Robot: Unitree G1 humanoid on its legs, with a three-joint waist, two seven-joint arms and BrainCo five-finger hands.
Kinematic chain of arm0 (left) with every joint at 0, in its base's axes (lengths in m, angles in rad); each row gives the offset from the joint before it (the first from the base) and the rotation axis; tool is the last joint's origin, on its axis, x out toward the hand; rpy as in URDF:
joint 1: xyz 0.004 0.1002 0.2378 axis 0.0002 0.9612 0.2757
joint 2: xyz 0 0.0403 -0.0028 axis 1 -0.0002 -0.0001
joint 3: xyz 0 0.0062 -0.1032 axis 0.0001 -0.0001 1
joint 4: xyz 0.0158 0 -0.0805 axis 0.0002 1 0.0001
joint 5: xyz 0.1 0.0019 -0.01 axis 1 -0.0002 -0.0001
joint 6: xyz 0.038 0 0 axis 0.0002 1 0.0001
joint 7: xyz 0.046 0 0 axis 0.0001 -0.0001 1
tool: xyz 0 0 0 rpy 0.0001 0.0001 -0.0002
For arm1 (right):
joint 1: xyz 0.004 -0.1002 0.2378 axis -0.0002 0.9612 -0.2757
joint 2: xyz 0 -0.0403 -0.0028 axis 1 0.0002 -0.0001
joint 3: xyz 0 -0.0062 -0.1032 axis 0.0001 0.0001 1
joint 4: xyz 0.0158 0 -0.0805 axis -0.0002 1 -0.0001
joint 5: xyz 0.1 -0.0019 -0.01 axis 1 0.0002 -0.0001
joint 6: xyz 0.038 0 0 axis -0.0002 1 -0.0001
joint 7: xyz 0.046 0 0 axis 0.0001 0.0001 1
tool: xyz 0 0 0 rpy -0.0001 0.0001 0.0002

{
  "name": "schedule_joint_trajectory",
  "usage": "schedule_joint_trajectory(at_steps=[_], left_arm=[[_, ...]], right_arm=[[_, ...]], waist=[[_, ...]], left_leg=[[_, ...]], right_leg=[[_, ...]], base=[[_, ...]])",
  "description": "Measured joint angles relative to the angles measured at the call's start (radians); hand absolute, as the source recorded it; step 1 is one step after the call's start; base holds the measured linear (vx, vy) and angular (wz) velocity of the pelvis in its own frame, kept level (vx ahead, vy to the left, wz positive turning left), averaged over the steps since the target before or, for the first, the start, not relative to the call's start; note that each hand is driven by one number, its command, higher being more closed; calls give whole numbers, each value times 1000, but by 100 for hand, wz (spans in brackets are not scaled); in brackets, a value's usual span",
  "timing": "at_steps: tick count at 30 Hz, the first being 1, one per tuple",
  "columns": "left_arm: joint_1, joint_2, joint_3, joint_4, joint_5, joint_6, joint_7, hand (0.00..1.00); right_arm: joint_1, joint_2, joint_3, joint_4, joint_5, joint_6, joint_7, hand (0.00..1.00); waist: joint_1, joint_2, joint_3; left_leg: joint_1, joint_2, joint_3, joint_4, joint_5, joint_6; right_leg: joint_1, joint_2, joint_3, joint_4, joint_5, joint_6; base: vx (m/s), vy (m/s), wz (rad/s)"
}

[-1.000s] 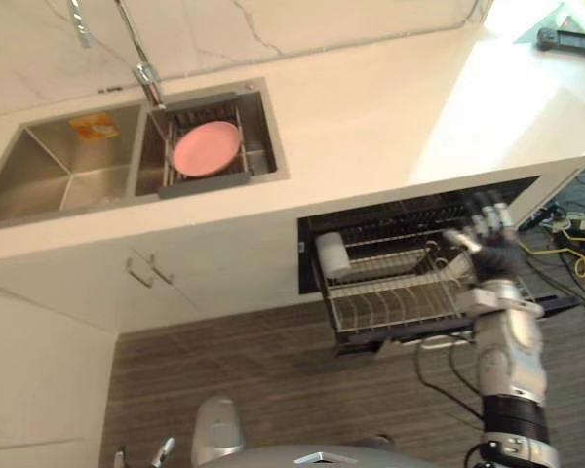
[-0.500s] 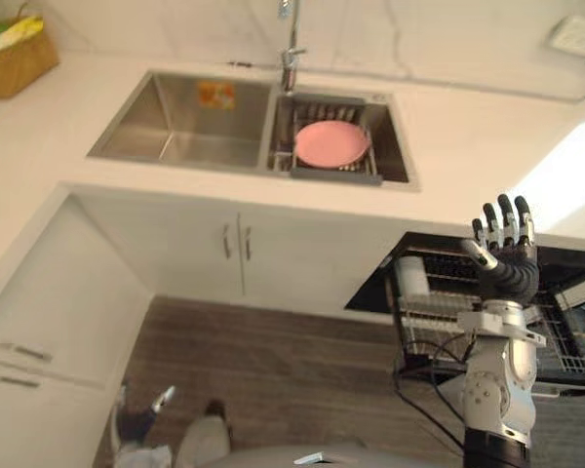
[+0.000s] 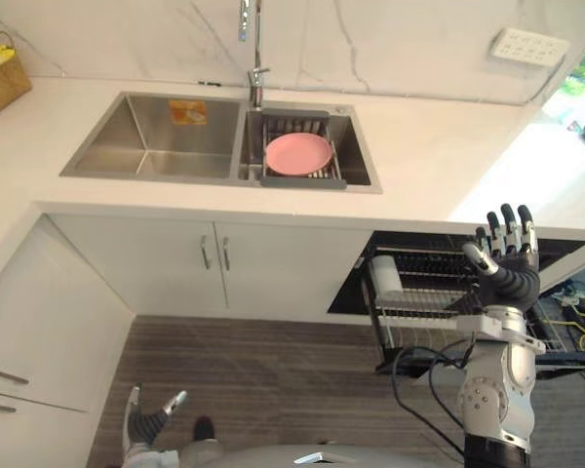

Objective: Walk over to the sink, pick up the cup, carry it to the dishwasher, place the cup inside the dishwasher, then close the dishwasher door

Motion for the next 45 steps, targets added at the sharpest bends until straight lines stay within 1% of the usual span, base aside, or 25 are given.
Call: schedule_joint_trajectory(at_steps=[4, 7, 8, 10, 11, 12, 13, 14, 15, 16, 18, 19, 20, 21, 22, 23, 26, 28, 30, 31, 33, 38, 41, 42, 45], left_arm=[[6, -5, -6, 9, 20, -3, -4, 0], [7, -15, 5, 16, 19, -4, -3, 0], [13, -21, 7, 17, 19, -4, -2, 0], [36, -42, 13, 21, 19, -8, 0, 0], [41, -42, 34, 23, 16, -9, -2, 0], [50, -61, 50, 23, 10, -8, -2, 0], [57, -63, 55, 23, 2, -8, -2, 0], [69, -70, 62, 24, -4, -6, -5, 0], [77, -75, 58, 27, -4, -4, -8, 0], [89, -84, 51, 29, -4, -3, -15, 0], [111, -112, 54, 35, -11, -4, -21, 0], [126, -149, 63, 66, -15, -7, -22, 0], [129, -145, 62, 62, -16, -8, -20, 0], [148, -111, 52, 57, -21, -16, -5, 0], [148, -93, 74, 55, -33, -25, -3, 0], [138, -86, 72, 64, -34, -18, -4, 0], [142, -88, 79, 70, -33, -16, -8, 0], [100, -78, 86, 70, -35, -16, -6, 0], [74, -67, 90, 63, -48, -18, -4, 0], [71, -64, 89, 60, -53, -18, -4, 0], [56, -56, 88, 49, -64, -18, 12, 0], [-30, -50, 90, 6, -82, -5, 19, 0], [-39, -50, 96, -20, -82, 7, 15, 0], [-41, -52, 110, -14, -81, 10, 10, 0], [-15, -127, 133, -15, -75, 21, -2, 0]], right_arm=[[31, 18, 3, -5, -34, -22, -35, 0], [42, 47, 4, -12, -33, -29, -58, 0], [53, 52, 6, -48, -32, -30, -75, 0], [81, 54, 12, -138, -27, -58, -87, 0], [97, 58, 14, -182, -23, -87, -94, 0], [111, 57, 14, -212, -20, -101, -98, 0], [111, 59, 14, -223, -21, -108, -100, 0], [107, 73, 15, -241, -29, -123, -122, 0], [97, 75, 12, -236, -30, -139, -142, 0], [71, 72, 17, -220, -32, -143, -168, 0], [18, 67, 40, -176, -34, -136, -190, 0], [0, 84, 61, -165, -35, -129, -197, 0], [3, 96, 69, -165, -36, -129, -197, 0], [20, 125, 103, -165, -36, -129, -192, 0], [3, 111, 112, -161, -36, -131, -181, 0], [1, 103, 112, -156, -34, -127, -179, 0], [4, 110, 110, -156, -34, -131, -164, 0], [7, 110, 108, -152, -35, -107, -160, 0], [-23, 112, 126, -121, -37, -104, -149, 0], [-37, 113, 133, -98, -38, -103, -139, 0], [-67, 112, 158, -31, -50, -103, -112, 0], [-63, 112, 203, -41, -76, -103, -79, 0], [-11, 110, 200, -68, -74, -89, -69, 0], [15, 104, 197, -88, -73, -81, -55, 0], [43, 68, 185, -120, -72, -63, -36, 0]], waist=[[-12, 13, -10], [-12, 16, 0], [-8, 41, 12], [5, 62, 10], [-4, 80, 26], [-7, 76, 32], [-4, 80, 41], [-2, 72, 52], [-1, 78, 55], [2, 88, 61], [16, 119, 66], [68, 176, 73], [73, 166, 76], [72, 94, 78], [79, 41, 83], [79, 32, 88], [70, 25, 40], [66, 22, 30], [73, 16, 34], [76, 13, 34], [72, 15, 24], [52, 18, 25], [43, 15, 25], [32, 17, 28], [35, 77, -7]], left_leg=[[7, 3, 10, 1, 1, -1], [-8, 28, 28, 94, -56, -9], [-45, 67, 33, 199, -117, -21], [-113, 141, 37, 412, -182, -27], [-228, 181, 19, 639, -165, 16], [-293, 187, -31, 774, -92, 58], [-305, 184, -57, 813, -53, 44], [-331, 174, -90, 875, -55, 5], [-323, 140, -88, 862, -144, -11], [-291, 70, -89, 752, -225, -2], [-207, -10, -116, 463, -268, -7], [-206, 12, -140, 404, -224, 21], [-213, 15, -139, 416, -224, 21], [-245, -12, -120, 461, -234, 28], [-290, -27, -94, 550, -242, 52], [-302, -23, -103, 575, -258, 56], [-301, -87, -75, 609, -327, 107], [-267, -117, -67, 586, -332, 140], [-195, -122, -36, 526, -336, 155], [-162, -123, -25, 497, -336, 162], [-61, -118, 6, 409, -330, 172], [-18, -75, -14, 354, -330, 153], [9, -65, -56, 371, -372, 110], [14, -67, -90, 403, -405, 88], [25, -27, -132, 372, -407, 64]], right_leg=[[-3, 1, 8, 9, 1, 0], [-6, 12, 30, 30, -17, -11], [-14, 29, 30, 59, -48, -30], [-22, 65, 36, 93, -83, -50], [-26, 76, 33, 119, -85, -53], [-10, 82, 41, 120, -84, -58], [4, 85, 53, 113, -80, -68], [33, 83, 75, 92, -75, -82], [42, 75, 94, 91, -76, -82], [42, 61, 125, 90, -77, -80], [35, 75, 193, 37, -79, -82], [-10, 175, 228, 220, -117, -86], [-28, 179, 234, 277, -132, -88], [-7, 177, 231, 340, -206, -108], [26, 148, 222, 286, -301, -116], [32, 151, 226, 278, -315, -127], [73, 96, 245, 237, -302, -98], [7, 79, 247, 387, -266, -64], [-81, 60, 231, 590, -190, 5], [-104, 41, 213, 654, -158, -12], [-180, -4, 93, 767, -176, -85], [-273, 24, -13, 481, -190, -91], [-252, 49, 15, 303, -86, -88], [-226, 53, 20, 292, -35, -59], [-196, 92, -28, 252, -52, -82]], base=[[-49, -4, -8], [-68, -22, -26], [-71, -85, -43], [-35, -53, -44], [-46, -76, -25], [-37, -110, -22], [9, -114, -29], [43, -24, -26], [31, 60, -31], [29, 104, -42], [50, 174, -98], [60, 152, -116], [75, 72, -87], [62, -14, -22], [56, -39, -8], [87, 23, -9], [229, 121, 2], [318, 125, 11], [302, 149, -22], [284, 142, -50], [266, 98, -38], [201, -29, 5], [166, -193, 39], [151, -239, 50], [186, -190, 30]])
